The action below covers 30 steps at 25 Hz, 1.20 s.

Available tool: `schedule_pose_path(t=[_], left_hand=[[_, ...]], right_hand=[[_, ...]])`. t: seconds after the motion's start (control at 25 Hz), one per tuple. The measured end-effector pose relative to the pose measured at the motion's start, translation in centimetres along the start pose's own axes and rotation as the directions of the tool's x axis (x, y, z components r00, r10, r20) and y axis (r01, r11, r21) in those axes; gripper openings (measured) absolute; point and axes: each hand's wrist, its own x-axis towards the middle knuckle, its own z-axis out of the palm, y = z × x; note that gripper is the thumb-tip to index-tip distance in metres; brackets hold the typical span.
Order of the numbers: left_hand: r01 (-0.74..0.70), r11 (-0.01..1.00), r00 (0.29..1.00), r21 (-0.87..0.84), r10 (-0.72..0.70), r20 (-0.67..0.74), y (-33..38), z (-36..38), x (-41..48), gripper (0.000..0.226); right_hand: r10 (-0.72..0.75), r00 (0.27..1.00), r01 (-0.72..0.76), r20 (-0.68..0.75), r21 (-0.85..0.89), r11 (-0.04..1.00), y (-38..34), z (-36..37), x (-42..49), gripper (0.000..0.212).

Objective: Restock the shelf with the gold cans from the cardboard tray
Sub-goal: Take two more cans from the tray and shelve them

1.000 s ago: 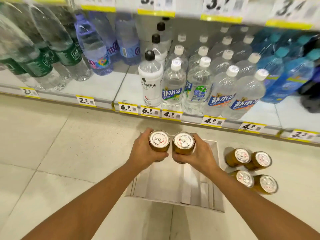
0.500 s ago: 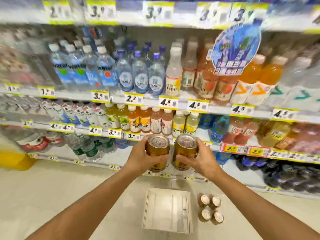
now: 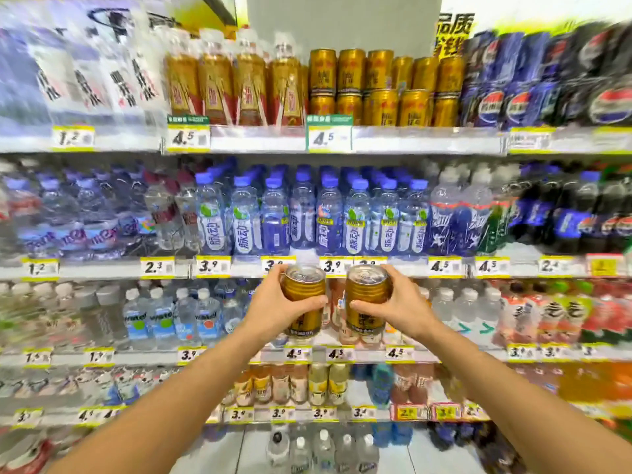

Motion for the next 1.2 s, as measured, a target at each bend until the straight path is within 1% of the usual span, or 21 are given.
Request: schedule_pose_path(t=[0.12,0.16,0.28,0.32,0.44,0.52,0.64,0.76,0.92,1.04,1.2], left_hand=[[-0.056,0.998,0.998,0.015,0.056,0.006,5.2,-0.2,2.9,0.067],[-0.079,0.997,0.997,0.004,0.079,0.007,6.7,-0.1,4.0,0.065],[-0.167,0.986,0.986,-0.029,0.166,-0.027,11.1,0.5,7.5,0.049],[-0.189,0.981,0.981,-0.032,0.188,-0.042,12.4,0.6,8.9,0.049],[-0.246,0.968,0.968,-0.056,0.242,-0.072,16.3,1.3,13.5,0.059],[-0.272,0.961,0.958,-0.043,0.266,-0.109,19.0,2.2,17.1,0.058],[-0.31,0.951,0.932,-0.003,0.303,-0.197,22.4,3.3,22.3,0.062],[-0.293,0.955,0.931,-0.043,0.274,-0.242,24.2,3.8,26.8,0.071],[-0.281,0.958,0.938,-0.058,0.261,-0.227,24.7,4.6,31.2,0.074],[-0.244,0.97,0.945,-0.016,0.234,-0.23,23.8,4.6,33.4,0.08],[-0.212,0.977,0.963,-0.015,0.207,-0.171,22.4,3.7,35.0,0.073]], right_hand=[[-0.039,0.997,0.036,-0.065,-0.042,0.998,-3.9,-3.7,1.7,0.053],[-0.052,0.995,0.047,-0.09,-0.055,0.997,-4.9,-5.0,2.5,0.054],[-0.118,0.983,0.11,-0.143,-0.059,0.992,-7.1,-8.9,5.3,0.051],[-0.138,0.978,0.128,-0.159,-0.071,0.989,-7.7,-10.1,6.5,0.049],[-0.199,0.961,0.185,-0.194,-0.086,0.979,-9.0,-14.6,10.6,0.043],[-0.232,0.951,0.217,-0.204,-0.097,0.971,-9.4,-18.0,14.1,0.047],[-0.27,0.936,0.241,-0.226,-0.15,0.959,-9.3,-22.9,19.9,0.059],[-0.289,0.924,0.255,-0.252,-0.158,0.954,-8.8,-26.0,24.7,0.065],[-0.282,0.916,0.234,-0.284,-0.191,0.953,-6.8,-27.2,29.6,0.073],[-0.268,0.921,0.21,-0.283,-0.22,0.953,-5.1,-27.4,32.0,0.07],[-0.217,0.948,0.174,-0.231,-0.192,0.966,-3.3,-27.8,33.5,0.061]])
